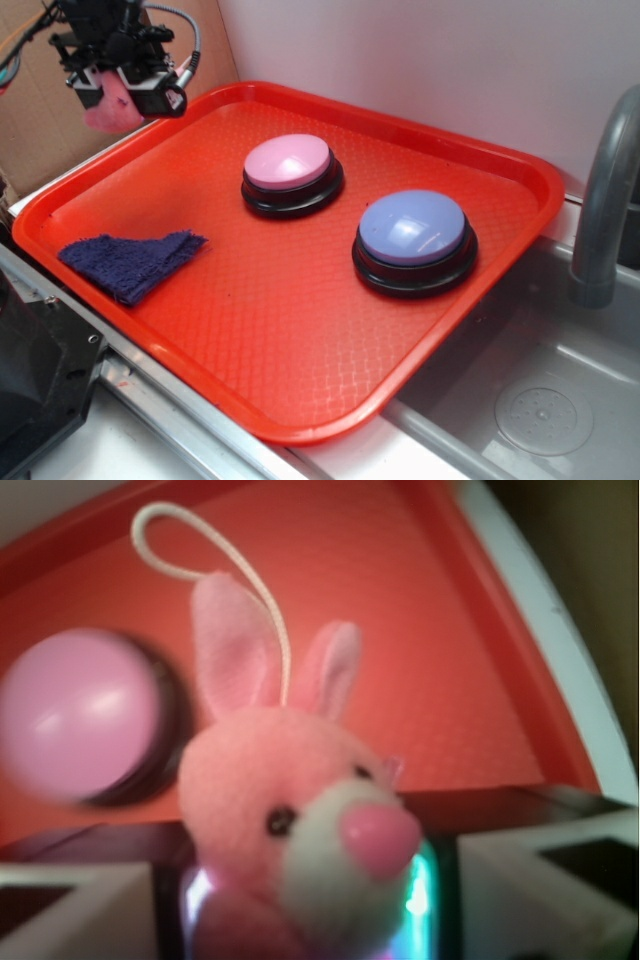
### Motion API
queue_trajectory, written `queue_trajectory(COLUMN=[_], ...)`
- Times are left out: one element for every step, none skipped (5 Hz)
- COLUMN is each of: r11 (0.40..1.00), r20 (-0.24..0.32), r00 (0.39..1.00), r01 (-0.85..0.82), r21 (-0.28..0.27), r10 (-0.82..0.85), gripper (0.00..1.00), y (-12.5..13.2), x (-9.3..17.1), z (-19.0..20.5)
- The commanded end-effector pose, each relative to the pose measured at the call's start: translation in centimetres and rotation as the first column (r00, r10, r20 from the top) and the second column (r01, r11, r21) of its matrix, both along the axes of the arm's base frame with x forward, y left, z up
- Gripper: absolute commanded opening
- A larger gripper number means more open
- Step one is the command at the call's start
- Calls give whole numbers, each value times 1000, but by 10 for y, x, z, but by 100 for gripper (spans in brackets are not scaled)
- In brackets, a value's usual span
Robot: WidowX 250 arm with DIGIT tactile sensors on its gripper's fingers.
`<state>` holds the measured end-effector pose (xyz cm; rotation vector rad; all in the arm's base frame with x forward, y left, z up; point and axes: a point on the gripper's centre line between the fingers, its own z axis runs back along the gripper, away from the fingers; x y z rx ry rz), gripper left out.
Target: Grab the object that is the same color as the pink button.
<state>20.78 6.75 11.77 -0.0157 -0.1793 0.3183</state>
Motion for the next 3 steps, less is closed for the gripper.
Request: queue_trajectory(r11=[959,949,951], r20=[-54,-66,-49], r00=[957,947,950], r01=[284,316,308], r21=[-11,16,-4], r10=[-284,-315,-307], gripper=[0,0,0], y=[-29,-41,-35], x=[-34,-41,-37], z=[13,10,19])
